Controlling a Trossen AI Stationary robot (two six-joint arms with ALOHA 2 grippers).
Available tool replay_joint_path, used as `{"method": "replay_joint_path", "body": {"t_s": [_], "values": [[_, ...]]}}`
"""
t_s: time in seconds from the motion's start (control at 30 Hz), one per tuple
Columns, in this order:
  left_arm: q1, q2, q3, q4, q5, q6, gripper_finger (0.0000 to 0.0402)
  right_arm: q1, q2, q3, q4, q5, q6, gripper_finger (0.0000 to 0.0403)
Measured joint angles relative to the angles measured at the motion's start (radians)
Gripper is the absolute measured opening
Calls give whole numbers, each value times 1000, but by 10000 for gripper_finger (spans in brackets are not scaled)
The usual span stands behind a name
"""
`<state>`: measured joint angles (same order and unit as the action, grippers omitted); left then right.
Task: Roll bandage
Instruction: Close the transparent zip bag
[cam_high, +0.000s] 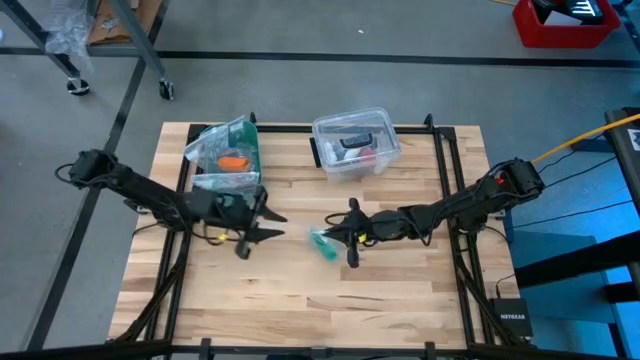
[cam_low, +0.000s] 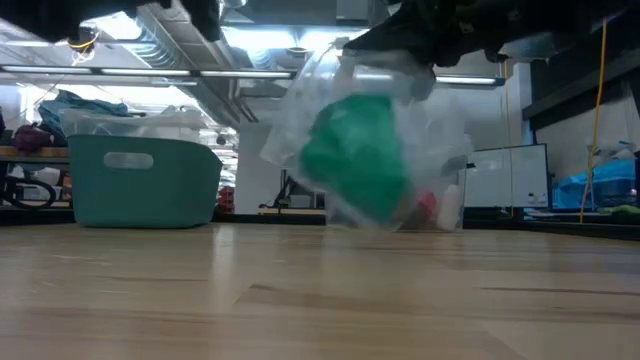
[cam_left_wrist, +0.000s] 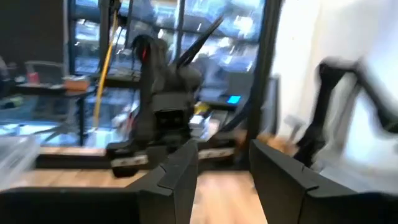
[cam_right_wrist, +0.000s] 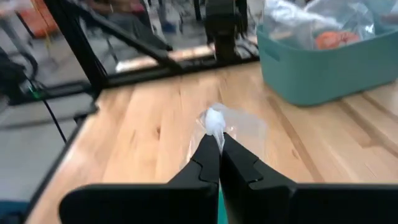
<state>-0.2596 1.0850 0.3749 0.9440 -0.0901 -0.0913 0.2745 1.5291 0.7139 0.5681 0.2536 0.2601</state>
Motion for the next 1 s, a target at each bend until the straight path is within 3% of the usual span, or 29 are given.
{"method": "replay_joint_path", "body": {"t_s": [0.2,0.33,0.5,0.77,1.0], "values": [[24,137,208,-274,-48,158,139,0,0,193,-451,19,-3,3],[52,239,315,-365,-51,197,139,0,0,312,-681,56,-7,4],[74,327,355,-394,-51,198,139,0,0,384,-732,61,-63,4],[74,351,356,-381,-51,197,135,0,0,401,-757,58,-67,5],[89,351,357,-383,-48,192,73,0,0,402,-754,58,-67,5]]}}
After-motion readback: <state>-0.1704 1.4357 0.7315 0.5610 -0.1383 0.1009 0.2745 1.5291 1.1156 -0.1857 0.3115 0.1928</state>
